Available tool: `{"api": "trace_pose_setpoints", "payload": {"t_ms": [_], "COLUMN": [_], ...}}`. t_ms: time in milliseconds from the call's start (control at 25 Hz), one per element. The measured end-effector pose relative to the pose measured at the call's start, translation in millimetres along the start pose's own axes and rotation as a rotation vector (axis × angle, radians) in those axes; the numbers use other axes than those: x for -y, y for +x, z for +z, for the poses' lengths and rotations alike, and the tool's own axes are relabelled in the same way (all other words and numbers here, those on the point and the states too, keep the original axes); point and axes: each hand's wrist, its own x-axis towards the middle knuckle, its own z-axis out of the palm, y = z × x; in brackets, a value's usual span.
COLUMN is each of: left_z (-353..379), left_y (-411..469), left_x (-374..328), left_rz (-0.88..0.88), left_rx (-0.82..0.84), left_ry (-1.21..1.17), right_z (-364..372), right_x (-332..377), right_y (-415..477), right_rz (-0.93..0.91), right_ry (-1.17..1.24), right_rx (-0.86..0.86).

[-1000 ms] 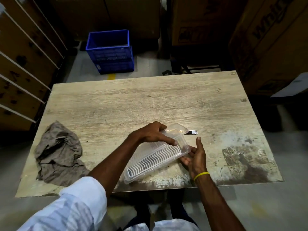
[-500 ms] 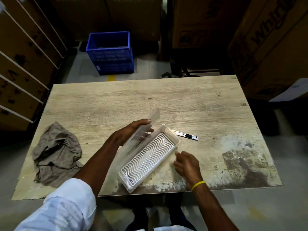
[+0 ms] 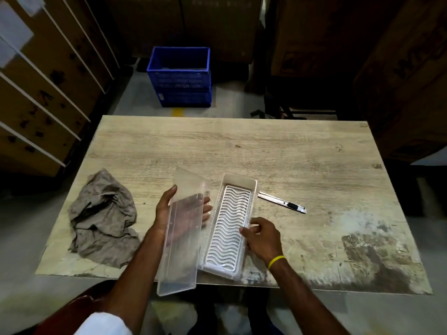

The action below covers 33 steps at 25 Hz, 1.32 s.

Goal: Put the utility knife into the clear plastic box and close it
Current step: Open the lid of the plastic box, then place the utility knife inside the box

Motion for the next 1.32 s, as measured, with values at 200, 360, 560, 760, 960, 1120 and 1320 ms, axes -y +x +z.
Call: {"api": "trace_pose_setpoints", "payload": {"t_ms": [200, 360, 560, 760, 960, 1120, 1320], "left_z": [-48.0, -50.9, -37.4, -33.7, -36.3, -27.9, -16.6], "left_y": [-0.3, 12.7, 35.8, 51.2, 48.4, 42.5, 34.5], "left_x": [0.0, -18.7, -42.9, -40.0, -17.8, -15.6, -17.6], "left_rz": [-0.076, 0.009, 0.214, 0.359, 0.395, 0.335, 0.333], "left_rx": [0.007, -0.212, -0.421, -0.586, -0.667, -0.798, -0.839], "left_ry": [-0.075, 0.208, 0.618, 1.146, 1.272, 1.457, 1.494], "right_z": [-7.5, -7.4, -1.6, 0.0, -0.2, -1.7, -2.9], "right_x": [5.1, -6.8, -9.6, -4.8, 2.3, 8.3, 11.3], "right_y": [14.0, 16.1, 20.0, 25.2, 30.8, 33.1, 30.9], "right_rz": [-0.02, -0.042, -0.061, -0.063, -0.089, -0.094, -0.106], "right_ry": [-0.037, -0.05, -0.043, -0.06, -0.078, -0.093, -0.064], "right_rx": [0.009, 0.011, 0.018, 0.024, 0.049, 0.066, 0.082]}}
